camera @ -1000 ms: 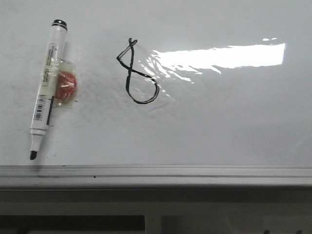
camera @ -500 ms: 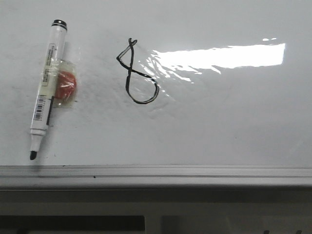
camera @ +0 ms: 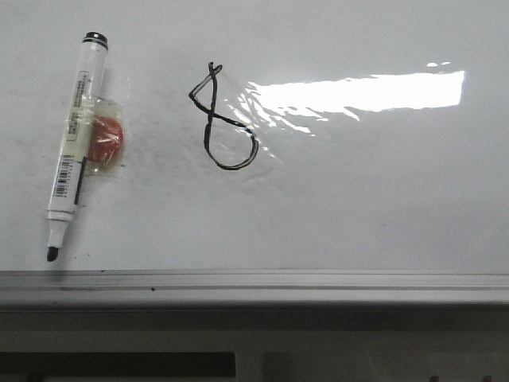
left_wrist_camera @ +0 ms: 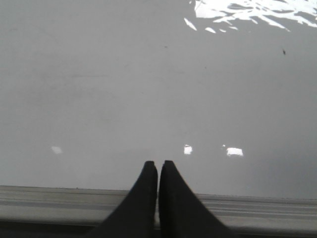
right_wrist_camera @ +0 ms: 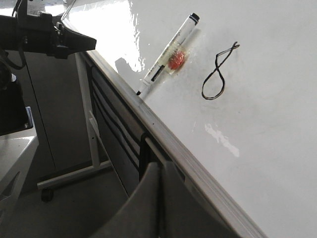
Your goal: Write number 8 on whiteboard
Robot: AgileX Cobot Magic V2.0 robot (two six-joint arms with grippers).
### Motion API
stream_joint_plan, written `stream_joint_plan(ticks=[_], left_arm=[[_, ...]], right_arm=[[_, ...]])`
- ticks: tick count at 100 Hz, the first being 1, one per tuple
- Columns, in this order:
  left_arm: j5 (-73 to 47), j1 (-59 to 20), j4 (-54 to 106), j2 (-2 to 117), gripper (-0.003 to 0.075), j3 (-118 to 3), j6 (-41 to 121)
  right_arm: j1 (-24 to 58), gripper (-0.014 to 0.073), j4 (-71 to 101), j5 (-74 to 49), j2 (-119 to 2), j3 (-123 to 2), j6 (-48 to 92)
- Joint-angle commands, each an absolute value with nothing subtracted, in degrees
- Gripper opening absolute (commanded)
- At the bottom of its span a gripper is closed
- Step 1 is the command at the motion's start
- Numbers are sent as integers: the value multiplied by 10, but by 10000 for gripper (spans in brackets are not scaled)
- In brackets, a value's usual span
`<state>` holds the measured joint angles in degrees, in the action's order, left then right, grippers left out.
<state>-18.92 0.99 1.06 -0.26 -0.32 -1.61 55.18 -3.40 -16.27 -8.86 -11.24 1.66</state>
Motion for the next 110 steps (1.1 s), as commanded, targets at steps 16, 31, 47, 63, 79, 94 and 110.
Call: stream_joint_plan(ticks=[16, 31, 47, 63, 79, 94, 110], left_arm=[[-161, 9, 10, -19, -20, 19, -24], [-161, 9, 10, -19, -20, 19, -24], [-161, 9, 10, -19, -20, 19, -24], [-161, 9, 10, -19, -20, 19, -24], [-161, 9, 10, -19, -20, 19, -24], [-161, 9, 10, -19, -20, 19, -24], [-161, 9, 10, -19, -20, 19, -24]], right_arm=[[552, -63, -40, -116, -94, -126, 16], [552, -63, -40, -116, -94, -126, 16], [552, -63, -40, -116, -94, -126, 16], [552, -63, -40, -116, -94, -126, 16], [551, -63, -40, -120, -94, -126, 16], [515, -63, -64, -50, -95, -103, 16], [395, -63, -71, 85, -102, -55, 19]])
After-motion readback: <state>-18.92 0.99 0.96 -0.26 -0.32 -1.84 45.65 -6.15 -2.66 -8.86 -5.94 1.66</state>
